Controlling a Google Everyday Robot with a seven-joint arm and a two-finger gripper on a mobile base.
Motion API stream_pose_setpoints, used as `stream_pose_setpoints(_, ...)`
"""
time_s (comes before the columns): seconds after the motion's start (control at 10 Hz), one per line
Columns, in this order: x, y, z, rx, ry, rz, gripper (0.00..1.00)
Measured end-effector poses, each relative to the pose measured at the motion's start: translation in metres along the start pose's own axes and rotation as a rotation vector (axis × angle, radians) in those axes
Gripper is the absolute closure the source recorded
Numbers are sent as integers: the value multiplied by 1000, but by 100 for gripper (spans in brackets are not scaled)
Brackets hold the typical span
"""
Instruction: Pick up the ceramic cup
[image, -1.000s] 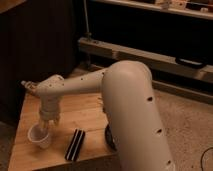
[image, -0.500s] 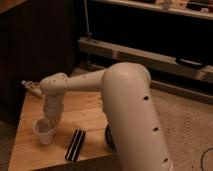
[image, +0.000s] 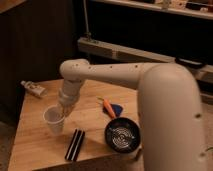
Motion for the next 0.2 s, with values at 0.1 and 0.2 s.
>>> stream_pose_setpoints(0.1, 6, -2, -19, -11, -23, 10, 100)
stream_pose_setpoints(0.2, 10, -2, -29, -17, -36, 15, 100)
